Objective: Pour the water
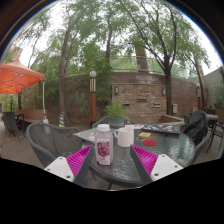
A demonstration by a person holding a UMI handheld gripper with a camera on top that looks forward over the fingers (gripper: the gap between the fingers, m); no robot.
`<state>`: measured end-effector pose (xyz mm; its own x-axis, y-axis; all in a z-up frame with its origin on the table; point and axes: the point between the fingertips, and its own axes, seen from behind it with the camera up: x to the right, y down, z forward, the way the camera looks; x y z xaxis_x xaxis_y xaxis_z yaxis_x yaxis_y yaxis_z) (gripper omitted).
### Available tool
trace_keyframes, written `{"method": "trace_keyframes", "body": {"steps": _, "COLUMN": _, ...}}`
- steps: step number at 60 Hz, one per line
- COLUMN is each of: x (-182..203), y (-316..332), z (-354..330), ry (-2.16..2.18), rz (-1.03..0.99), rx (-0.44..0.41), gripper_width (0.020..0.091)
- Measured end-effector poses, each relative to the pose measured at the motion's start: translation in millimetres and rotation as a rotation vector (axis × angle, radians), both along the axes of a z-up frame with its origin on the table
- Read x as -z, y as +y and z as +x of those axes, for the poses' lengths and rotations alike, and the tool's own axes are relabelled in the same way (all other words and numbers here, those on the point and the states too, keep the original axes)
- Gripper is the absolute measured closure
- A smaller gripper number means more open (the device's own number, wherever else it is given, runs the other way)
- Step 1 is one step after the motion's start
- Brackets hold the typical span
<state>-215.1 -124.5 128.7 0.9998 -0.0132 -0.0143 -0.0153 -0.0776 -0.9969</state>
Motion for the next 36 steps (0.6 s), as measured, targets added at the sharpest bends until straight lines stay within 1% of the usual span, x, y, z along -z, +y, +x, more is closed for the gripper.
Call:
{"method": "trace_keyframes", "body": {"steps": 6, "x": 21.8, "y": 46.4, "z": -20.8, "ry": -0.004, "rz": -0.023, "rx": 0.009, "gripper_width": 0.0275}}
{"method": "trace_keyframes", "body": {"steps": 10, "x": 36.9, "y": 79.7, "z": -21.2, "ry": -0.018, "rz": -0.031, "rx": 0.042, "gripper_width": 0.0276}}
{"method": "trace_keyframes", "body": {"steps": 12, "x": 41.7, "y": 82.8, "z": -24.7, "ry": -0.03, "rz": -0.034, "rx": 0.064, "gripper_width": 0.0276}}
{"method": "trace_keyframes", "body": {"steps": 16, "x": 42.8, "y": 104.9, "z": -20.2, "ry": -0.059, "rz": -0.013, "rx": 0.108, "gripper_width": 0.0273}}
{"method": "trace_keyframes", "body": {"steps": 17, "x": 40.6, "y": 121.7, "z": -12.9, "ry": -0.064, "rz": -0.011, "rx": 0.119, "gripper_width": 0.0273}}
{"method": "trace_keyframes", "body": {"steps": 18, "x": 43.2, "y": 114.6, "z": -17.5, "ry": -0.068, "rz": -0.006, "rx": 0.128, "gripper_width": 0.0276}}
{"method": "trace_keyframes", "body": {"steps": 22, "x": 37.6, "y": 133.5, "z": -17.5, "ry": -0.081, "rz": 0.026, "rx": 0.141, "gripper_width": 0.029}}
{"method": "trace_keyframes", "body": {"steps": 23, "x": 36.2, "y": 137.7, "z": -17.7, "ry": -0.083, "rz": 0.034, "rx": 0.142, "gripper_width": 0.0313}}
{"method": "trace_keyframes", "body": {"steps": 24, "x": 37.2, "y": 150.4, "z": -18.0, "ry": -0.083, "rz": 0.035, "rx": 0.141, "gripper_width": 0.036}}
{"method": "trace_keyframes", "body": {"steps": 25, "x": 35.8, "y": 141.1, "z": -20.5, "ry": -0.086, "rz": 0.039, "rx": 0.14, "gripper_width": 0.045}}
{"method": "trace_keyframes", "body": {"steps": 26, "x": 35.6, "y": 143.7, "z": -20.4, "ry": -0.089, "rz": 0.043, "rx": 0.14, "gripper_width": 0.0566}}
{"method": "trace_keyframes", "body": {"steps": 29, "x": 36.4, "y": 149.5, "z": -25.1, "ry": -0.095, "rz": 0.056, "rx": 0.129, "gripper_width": 0.0584}}
{"method": "trace_keyframes", "body": {"steps": 30, "x": 35.8, "y": 151.0, "z": -26.5, "ry": -0.105, "rz": 0.061, "rx": 0.124, "gripper_width": 0.0608}}
{"method": "trace_keyframes", "body": {"steps": 31, "x": 35.3, "y": 152.1, "z": -28.5, "ry": -0.116, "rz": 0.064, "rx": 0.116, "gripper_width": 0.0609}}
{"method": "trace_keyframes", "body": {"steps": 33, "x": 34.8, "y": 152.7, "z": -32.7, "ry": -0.137, "rz": 0.066, "rx": 0.096, "gripper_width": 0.0637}}
{"method": "trace_keyframes", "body": {"steps": 34, "x": 34.7, "y": 153.5, "z": -34.5, "ry": -0.146, "rz": 0.064, "rx": 0.086, "gripper_width": 0.0636}}
{"method": "trace_keyframes", "body": {"steps": 36, "x": 34.7, "y": 154.6, "z": -38.1, "ry": -0.168, "rz": 0.062, "rx": 0.064, "gripper_width": 0.0662}}
